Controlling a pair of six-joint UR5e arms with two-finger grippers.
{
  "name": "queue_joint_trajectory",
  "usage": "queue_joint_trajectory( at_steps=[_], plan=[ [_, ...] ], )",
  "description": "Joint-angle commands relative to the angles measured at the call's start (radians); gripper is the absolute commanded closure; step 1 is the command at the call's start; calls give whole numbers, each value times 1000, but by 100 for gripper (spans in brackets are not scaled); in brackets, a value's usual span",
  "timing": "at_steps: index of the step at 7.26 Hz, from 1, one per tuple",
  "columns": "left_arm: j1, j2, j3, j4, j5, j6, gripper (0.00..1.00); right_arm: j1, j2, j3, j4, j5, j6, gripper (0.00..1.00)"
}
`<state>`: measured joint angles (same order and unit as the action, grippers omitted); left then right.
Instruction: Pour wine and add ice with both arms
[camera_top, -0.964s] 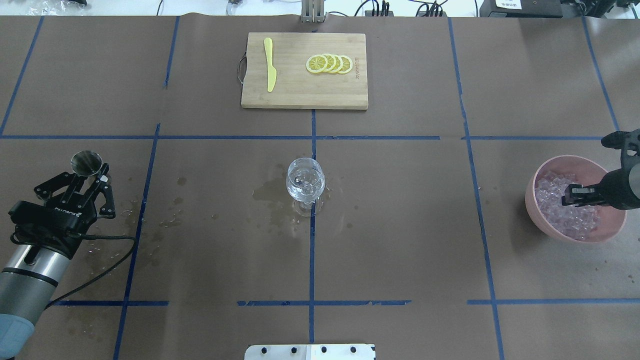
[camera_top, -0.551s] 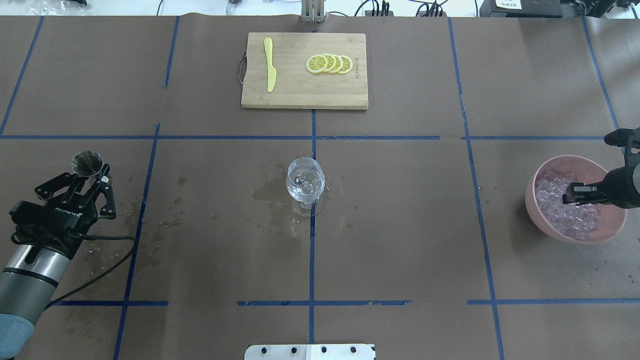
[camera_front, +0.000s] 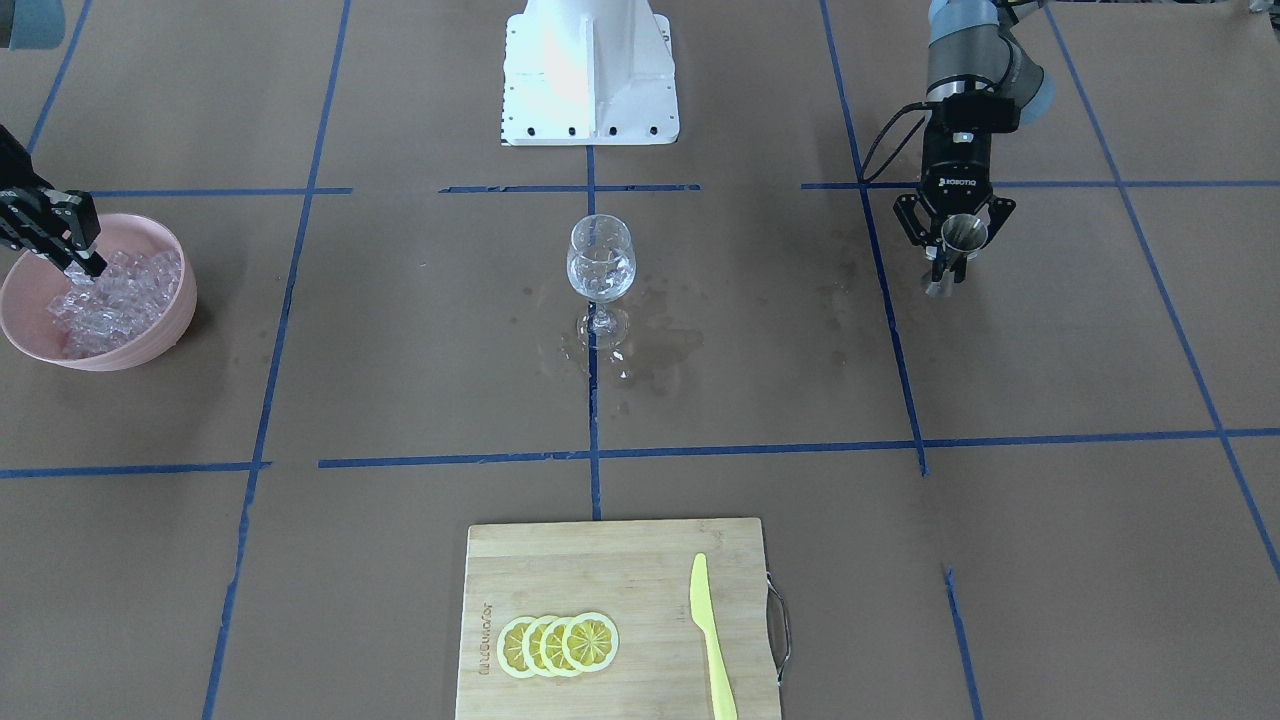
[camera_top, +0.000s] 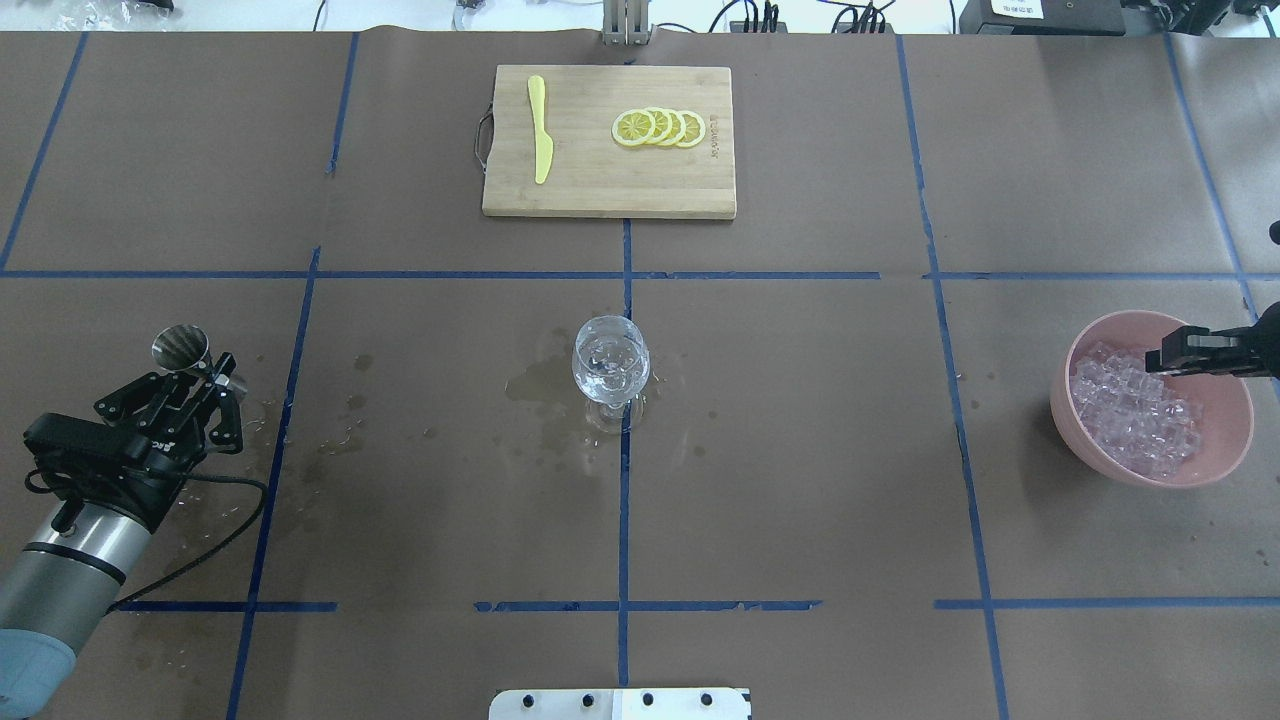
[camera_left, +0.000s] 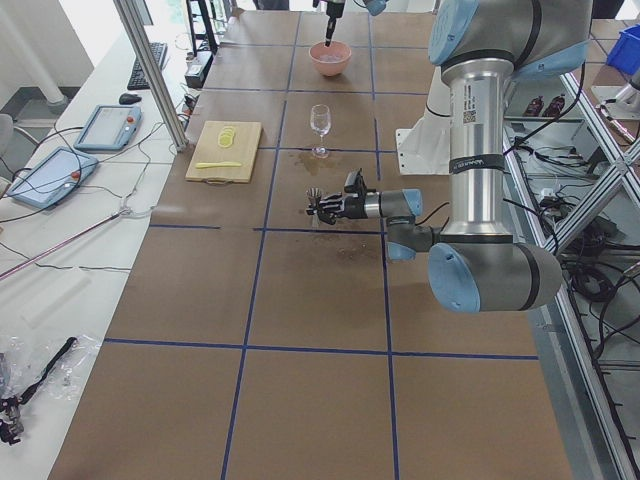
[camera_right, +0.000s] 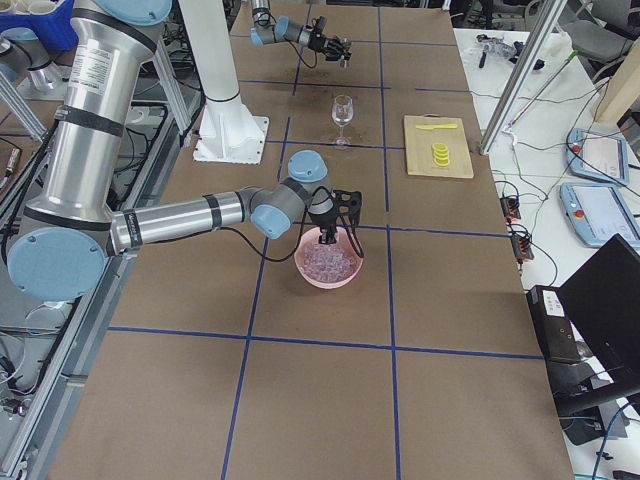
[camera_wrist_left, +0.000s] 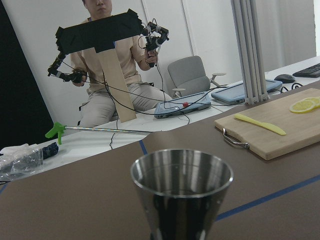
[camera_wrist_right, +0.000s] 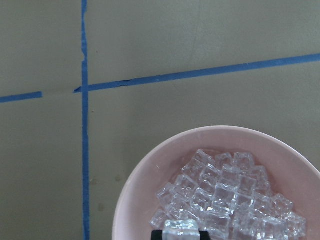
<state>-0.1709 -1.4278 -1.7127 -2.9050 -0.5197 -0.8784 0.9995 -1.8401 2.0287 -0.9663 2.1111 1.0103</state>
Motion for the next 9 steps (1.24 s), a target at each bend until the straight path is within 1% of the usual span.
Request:
queue_joint_trajectory(
  at_steps=[1, 2, 3, 5, 6, 9],
  plan=[
    [37, 0, 22, 7, -16, -212, 100, 21, 9, 54, 0, 21, 4, 100],
    [45, 0, 33, 10, -13, -258, 100, 74, 30, 68, 1, 94, 5, 100],
    [47, 0, 42, 10, -8, -260, 100, 132, 73, 70, 1, 165, 11, 100],
    [47, 0, 67, 12, 15, -272, 100, 153, 94, 99, 11, 178, 16, 100],
    [48, -2, 82, 12, 15, -301, 100, 154, 107, 105, 12, 179, 17, 100],
    [53, -6, 99, 12, 15, -309, 100, 154, 160, 119, 14, 178, 22, 100]
  ],
)
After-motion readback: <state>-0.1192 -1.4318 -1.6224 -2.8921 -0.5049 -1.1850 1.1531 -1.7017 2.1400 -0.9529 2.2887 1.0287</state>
